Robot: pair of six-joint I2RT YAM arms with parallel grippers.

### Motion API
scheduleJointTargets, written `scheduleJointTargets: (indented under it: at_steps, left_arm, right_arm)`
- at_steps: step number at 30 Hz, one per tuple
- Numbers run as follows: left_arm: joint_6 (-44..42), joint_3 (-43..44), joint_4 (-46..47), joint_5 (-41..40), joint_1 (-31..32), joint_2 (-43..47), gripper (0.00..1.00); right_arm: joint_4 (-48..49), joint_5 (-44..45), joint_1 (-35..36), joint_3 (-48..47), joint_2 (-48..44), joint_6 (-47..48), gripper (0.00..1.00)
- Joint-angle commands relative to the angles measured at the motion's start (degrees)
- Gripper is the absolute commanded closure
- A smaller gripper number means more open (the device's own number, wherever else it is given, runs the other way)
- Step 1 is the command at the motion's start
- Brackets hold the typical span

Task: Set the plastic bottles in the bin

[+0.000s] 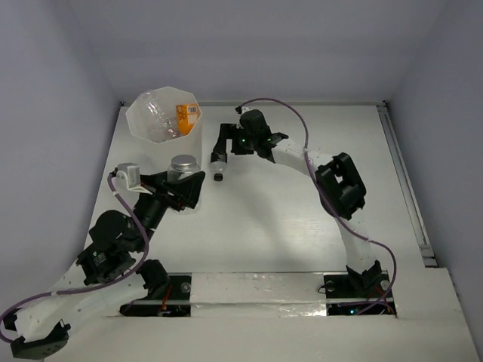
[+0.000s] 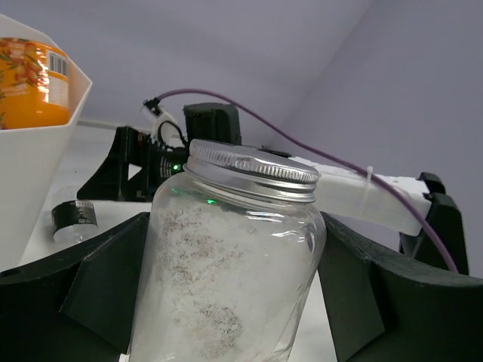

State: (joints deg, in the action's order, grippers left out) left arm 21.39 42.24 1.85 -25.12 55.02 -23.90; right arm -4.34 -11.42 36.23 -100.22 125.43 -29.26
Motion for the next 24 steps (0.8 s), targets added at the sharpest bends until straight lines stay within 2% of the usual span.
scheduleJointTargets:
  at_steps: [1, 7, 12, 17, 19, 22, 24]
  left_arm:
    - [1.37, 3.72, -1.76, -2.47, -0.01, 2.53, 0.55]
    - [-0.03, 8.29, -3.93, -2.12, -0.01, 2.9, 0.55]
    - [-2.92, 14.78, -6.41, -4.57, -0.01, 0.0, 0.55]
    - [-4.6, 20.51, -8.44, -7.31, -0.01, -4.74, 0.55]
    - [-5.56, 22.97, -8.44, -7.39, -0.01, -8.07, 0.55]
    - [-7.14, 26.31, -8.35, -8.63, -0.01, -13.6, 0.55]
    - [-8.2, 29.21, -8.44, -10.03, -0.01, -16.78, 0.55]
  right_arm:
    - [-5.94, -1.41, 0.86, -5.15, 1.66, -0.89, 0.03]
    - [-19.11, 1.03, 3.32, -18.06, 9.73, -0.02, 0.03]
    - [-23.34, 1.31, 4.03, -22.99, 12.3, -2.73, 0.07]
    - [-25.45, 1.23, 4.03, -24.83, 13.52, -3.7, 0.24]
    - [-26.16, 0.44, 4.03, -24.41, 13.62, -3.53, 0.35]
    - [-25.11, -0.53, 4.03, -20.11, 12.48, -2.65, 0.37]
    - [-23.36, 1.22, 4.03, -14.08, 10.82, -1.86, 0.43]
